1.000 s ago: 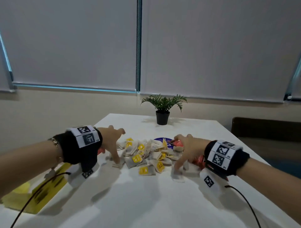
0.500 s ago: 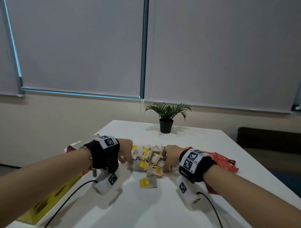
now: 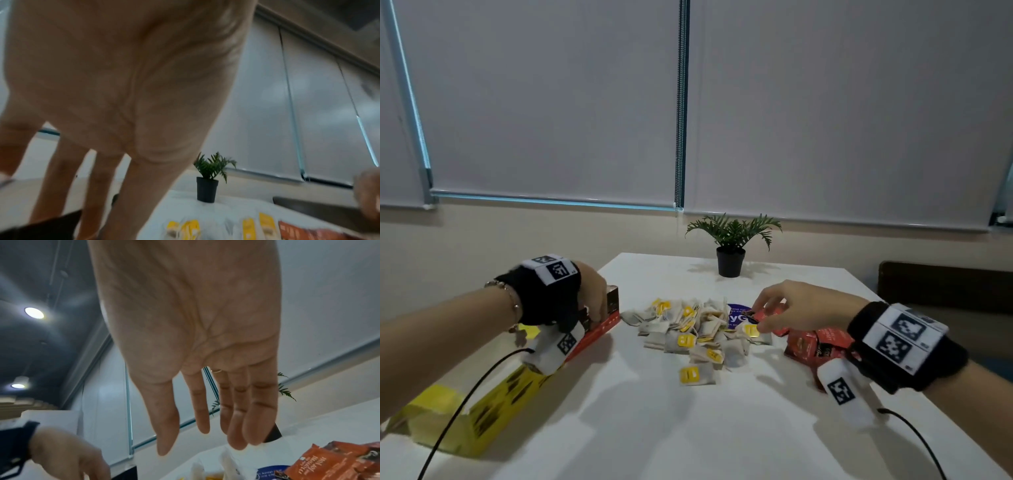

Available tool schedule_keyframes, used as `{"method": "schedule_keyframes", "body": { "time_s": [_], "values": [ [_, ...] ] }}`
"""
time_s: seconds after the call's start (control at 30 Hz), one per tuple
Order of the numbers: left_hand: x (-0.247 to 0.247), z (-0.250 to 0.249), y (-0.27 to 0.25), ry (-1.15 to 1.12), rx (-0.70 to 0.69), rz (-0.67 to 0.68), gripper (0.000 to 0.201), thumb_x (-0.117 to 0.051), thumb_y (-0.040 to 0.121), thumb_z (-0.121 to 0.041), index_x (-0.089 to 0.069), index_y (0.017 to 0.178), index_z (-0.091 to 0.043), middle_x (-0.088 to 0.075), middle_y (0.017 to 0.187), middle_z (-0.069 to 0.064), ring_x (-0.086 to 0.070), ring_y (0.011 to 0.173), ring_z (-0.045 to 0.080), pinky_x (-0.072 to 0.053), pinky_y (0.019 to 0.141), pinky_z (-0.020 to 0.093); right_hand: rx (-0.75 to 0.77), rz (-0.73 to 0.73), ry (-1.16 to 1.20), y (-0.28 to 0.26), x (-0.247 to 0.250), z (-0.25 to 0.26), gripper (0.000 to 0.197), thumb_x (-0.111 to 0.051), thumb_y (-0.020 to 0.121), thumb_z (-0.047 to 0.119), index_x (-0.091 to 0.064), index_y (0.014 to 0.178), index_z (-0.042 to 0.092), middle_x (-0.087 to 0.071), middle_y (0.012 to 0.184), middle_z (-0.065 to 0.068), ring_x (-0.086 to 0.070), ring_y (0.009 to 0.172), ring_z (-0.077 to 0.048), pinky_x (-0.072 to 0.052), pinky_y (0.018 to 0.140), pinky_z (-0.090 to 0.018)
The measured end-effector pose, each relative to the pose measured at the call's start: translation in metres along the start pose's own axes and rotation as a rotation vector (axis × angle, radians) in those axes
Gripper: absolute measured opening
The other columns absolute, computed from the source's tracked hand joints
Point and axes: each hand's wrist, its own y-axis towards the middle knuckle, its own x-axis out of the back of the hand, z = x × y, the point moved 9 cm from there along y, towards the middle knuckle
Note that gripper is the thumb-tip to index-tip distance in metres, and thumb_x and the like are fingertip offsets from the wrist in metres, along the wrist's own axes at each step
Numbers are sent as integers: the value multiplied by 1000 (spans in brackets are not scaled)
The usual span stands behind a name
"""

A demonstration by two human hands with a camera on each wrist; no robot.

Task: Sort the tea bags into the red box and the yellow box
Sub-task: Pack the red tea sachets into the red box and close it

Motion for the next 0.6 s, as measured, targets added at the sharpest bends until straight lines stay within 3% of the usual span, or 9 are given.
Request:
{"method": "schedule_keyframes", "body": {
  "time_s": [0.03, 0.1, 0.2, 0.3, 0.37, 0.47, 0.53, 0.6],
  "values": [
    [-2, 1, 2, -3, 14, -21, 39, -66, 88, -26, -64, 125, -16, -63, 128, 4, -58, 104, 18, -47, 83, 23, 12, -7, -5, -8, 3, -2, 37, -72, 84, 42, -63, 117, 29, -62, 113, 8, -64, 93, -11, -53, 75, -21],
    [3, 4, 3, -3, 45, -103, 40, -70, 84, -26, -67, 120, -10, -66, 123, 8, -58, 93, 18, -44, 82, 23, 30, -3, 4, -22, 9, -10, 31, -71, 83, 45, -65, 111, 34, -64, 109, 11, -64, 90, -7, -51, 77, -21],
    [21, 4, -10, -49, 66, -247, 41, -72, 81, -24, -66, 117, -5, -68, 116, 9, -63, 95, 22, -44, 74, 23, 3, -22, 39, -38, 20, -28, 27, -72, 84, 43, -67, 108, 33, -66, 107, 11, -65, 86, -8, -52, 75, -22],
    [41, -6, -29, -83, 37, -373, 38, -67, 83, -19, -62, 118, -5, -67, 114, 9, -63, 102, 23, -47, 82, 26, -45, -44, 25, -51, 25, -53, 27, -71, 84, 44, -67, 109, 32, -66, 107, 12, -65, 90, -9, -54, 83, -27],
    [55, -18, -48, -82, 1, -463, 32, -64, 87, -17, -62, 116, -5, -67, 114, 11, -63, 103, 25, -47, 81, 27, -52, -52, 24, -56, 24, -62, 25, -71, 86, 40, -68, 108, 29, -66, 105, 10, -64, 84, -5, -51, 73, -20],
    [70, -44, -81, -136, -136, -577, 26, -61, 89, -16, -69, 113, -11, -65, 115, 10, -62, 102, 28, -46, 79, 27, -63, -15, 44, -59, 12, -63, 19, -71, 87, 31, -69, 105, 25, -68, 98, 7, -61, 71, 1, -46, 61, -14],
    [76, -65, -103, -159, -263, -657, 20, -62, 88, -14, -74, 104, -20, -62, 110, 6, -60, 98, 25, -42, 74, 23, -41, 33, -11, -57, -3, -57, 11, -70, 87, 31, -68, 98, 31, -68, 98, 9, -62, 77, -3, -46, 65, -15],
    [74, -87, -126, -185, -381, -705, 16, -65, 86, -15, -75, 91, -27, -60, 98, -1, -59, 84, 17, -41, 70, 24, -11, 105, -82, -55, -22, -48, 8, -68, 88, 31, -66, 94, 38, -67, 96, 13, -64, 82, -4, -47, 72, -16]
  ]
}}
